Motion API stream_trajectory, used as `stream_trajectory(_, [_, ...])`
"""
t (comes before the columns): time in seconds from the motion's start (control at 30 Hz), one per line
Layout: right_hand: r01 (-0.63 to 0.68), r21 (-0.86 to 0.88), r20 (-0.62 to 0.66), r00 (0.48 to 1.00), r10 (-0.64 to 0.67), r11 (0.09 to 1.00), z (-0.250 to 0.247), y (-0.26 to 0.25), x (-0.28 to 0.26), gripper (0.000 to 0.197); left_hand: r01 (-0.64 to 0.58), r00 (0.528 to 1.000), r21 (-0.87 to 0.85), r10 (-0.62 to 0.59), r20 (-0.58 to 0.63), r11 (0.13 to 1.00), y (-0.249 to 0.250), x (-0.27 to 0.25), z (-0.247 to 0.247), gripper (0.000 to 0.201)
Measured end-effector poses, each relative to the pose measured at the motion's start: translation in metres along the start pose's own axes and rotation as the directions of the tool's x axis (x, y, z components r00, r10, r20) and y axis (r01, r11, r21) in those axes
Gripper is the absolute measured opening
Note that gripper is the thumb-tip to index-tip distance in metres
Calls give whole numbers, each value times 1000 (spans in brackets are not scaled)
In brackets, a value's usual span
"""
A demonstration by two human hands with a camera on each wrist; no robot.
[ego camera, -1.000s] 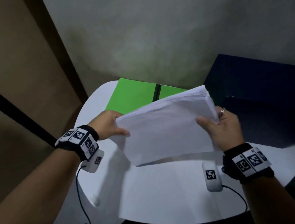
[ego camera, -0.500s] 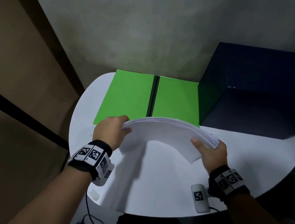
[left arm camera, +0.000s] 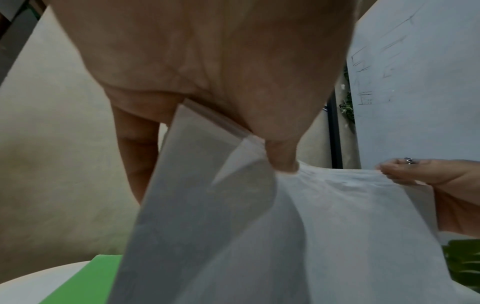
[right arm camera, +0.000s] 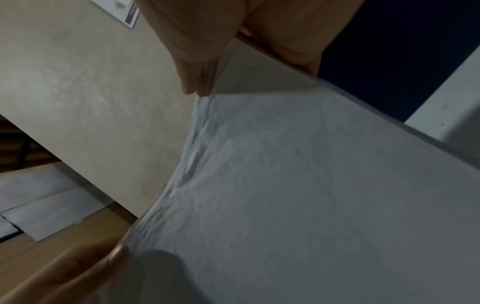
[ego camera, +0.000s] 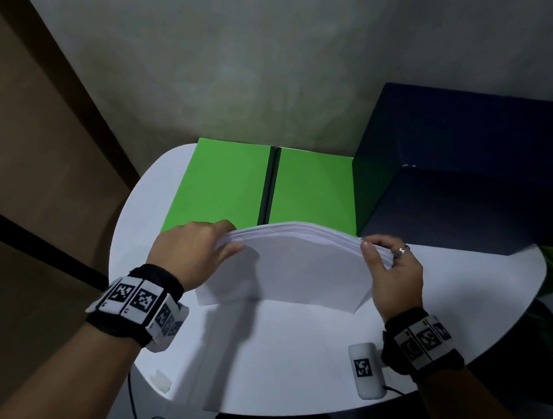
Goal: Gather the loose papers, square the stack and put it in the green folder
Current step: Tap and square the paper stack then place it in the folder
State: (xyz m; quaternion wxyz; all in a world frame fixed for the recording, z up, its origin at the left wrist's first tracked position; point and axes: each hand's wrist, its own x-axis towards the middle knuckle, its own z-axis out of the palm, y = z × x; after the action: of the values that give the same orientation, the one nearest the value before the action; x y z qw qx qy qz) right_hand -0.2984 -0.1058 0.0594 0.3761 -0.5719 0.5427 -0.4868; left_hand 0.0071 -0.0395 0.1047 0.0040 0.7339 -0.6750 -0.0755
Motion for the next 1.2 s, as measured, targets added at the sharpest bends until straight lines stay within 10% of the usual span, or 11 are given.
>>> stream_trajectory(0.27, [180, -44, 45, 983, -178, 983, 0, 1, -5, 20, -25, 999, -135, 20, -41, 991, 2, -6, -2, 60])
stream_trajectory(0.67, [481, -448, 279, 876, -393, 754, -11, 1, -4, 37, -118, 993, 97, 118, 10, 988, 9, -13, 0, 58])
stream_trajectory(0.9, [584, -707, 497, 812, -307, 400, -7, -16, 5, 34, -197, 977, 161, 180, 113, 967, 14, -7, -12, 19])
stream_trajectory(1.2, [572, -743, 544, 819, -184, 349, -7, -13, -4, 36, -167, 984, 175, 152, 99, 970, 24, -14, -1, 28])
